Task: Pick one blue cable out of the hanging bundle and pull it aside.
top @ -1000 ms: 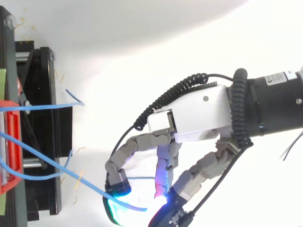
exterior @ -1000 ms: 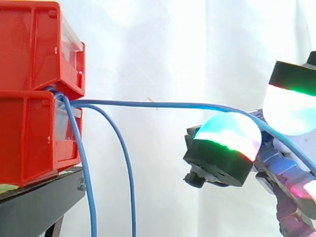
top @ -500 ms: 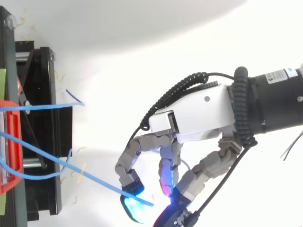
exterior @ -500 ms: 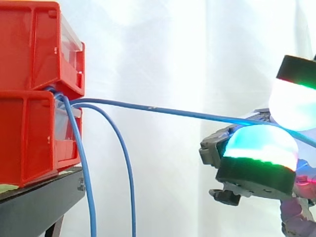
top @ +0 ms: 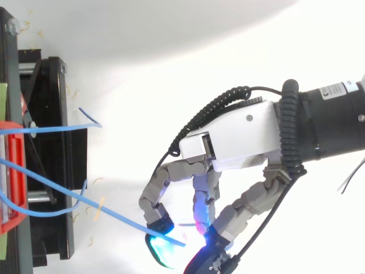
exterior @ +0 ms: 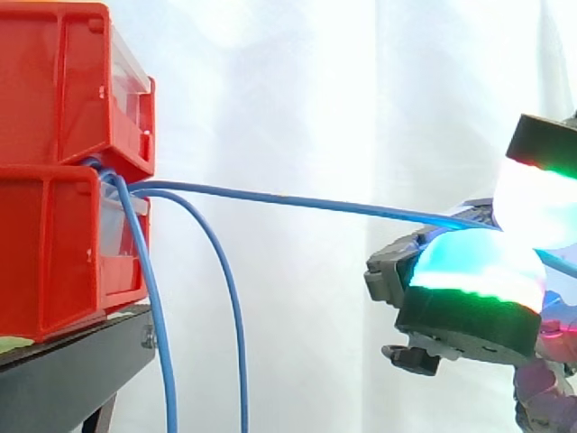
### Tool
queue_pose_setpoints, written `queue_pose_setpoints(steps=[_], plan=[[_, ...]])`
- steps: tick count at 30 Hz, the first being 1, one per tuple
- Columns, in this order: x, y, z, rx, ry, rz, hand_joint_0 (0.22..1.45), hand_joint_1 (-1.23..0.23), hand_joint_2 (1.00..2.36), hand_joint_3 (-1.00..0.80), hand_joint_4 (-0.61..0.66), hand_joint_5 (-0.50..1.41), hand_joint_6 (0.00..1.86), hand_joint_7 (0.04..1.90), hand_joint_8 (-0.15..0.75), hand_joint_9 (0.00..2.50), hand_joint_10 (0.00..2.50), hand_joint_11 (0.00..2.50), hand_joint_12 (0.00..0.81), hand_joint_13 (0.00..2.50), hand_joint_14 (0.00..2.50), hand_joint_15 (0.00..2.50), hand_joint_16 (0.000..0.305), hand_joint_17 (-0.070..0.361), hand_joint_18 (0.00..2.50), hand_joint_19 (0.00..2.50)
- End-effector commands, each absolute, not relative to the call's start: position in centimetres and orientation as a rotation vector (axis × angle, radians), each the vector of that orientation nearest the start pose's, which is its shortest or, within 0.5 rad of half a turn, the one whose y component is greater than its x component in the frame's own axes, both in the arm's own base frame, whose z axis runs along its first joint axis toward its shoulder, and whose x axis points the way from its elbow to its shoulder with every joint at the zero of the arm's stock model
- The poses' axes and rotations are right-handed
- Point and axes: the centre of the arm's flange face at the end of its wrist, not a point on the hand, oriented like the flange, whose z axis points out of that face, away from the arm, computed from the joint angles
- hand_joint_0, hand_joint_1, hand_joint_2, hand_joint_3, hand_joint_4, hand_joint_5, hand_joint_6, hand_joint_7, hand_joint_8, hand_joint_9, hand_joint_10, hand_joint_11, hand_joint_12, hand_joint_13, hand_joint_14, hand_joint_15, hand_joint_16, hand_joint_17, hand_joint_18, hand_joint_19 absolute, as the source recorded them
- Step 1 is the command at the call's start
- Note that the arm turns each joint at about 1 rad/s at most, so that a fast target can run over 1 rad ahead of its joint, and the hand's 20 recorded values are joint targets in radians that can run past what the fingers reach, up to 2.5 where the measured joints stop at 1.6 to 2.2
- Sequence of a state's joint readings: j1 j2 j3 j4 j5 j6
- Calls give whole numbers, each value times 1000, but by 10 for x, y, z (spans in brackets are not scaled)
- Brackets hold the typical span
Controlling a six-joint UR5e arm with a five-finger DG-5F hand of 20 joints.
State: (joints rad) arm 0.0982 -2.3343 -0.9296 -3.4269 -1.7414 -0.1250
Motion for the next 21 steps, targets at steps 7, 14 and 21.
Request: queue_pose_setpoints(steps=[7,14,21], plan=[[741,-43,292,1237,1778,1126,584,-848,1015,-199,-138,4,862,1092,186,1258,13,336,392,1030,23,668,57,128,775,738],[741,-44,290,1187,1803,1093,599,-850,1013,-184,-119,7,859,1072,187,1224,10,253,399,1018,23,640,59,133,772,713],[734,-53,268,1211,1812,1075,608,-849,1011,-192,-105,7,858,1065,187,1178,8,216,399,971,23,607,59,133,728,695]])
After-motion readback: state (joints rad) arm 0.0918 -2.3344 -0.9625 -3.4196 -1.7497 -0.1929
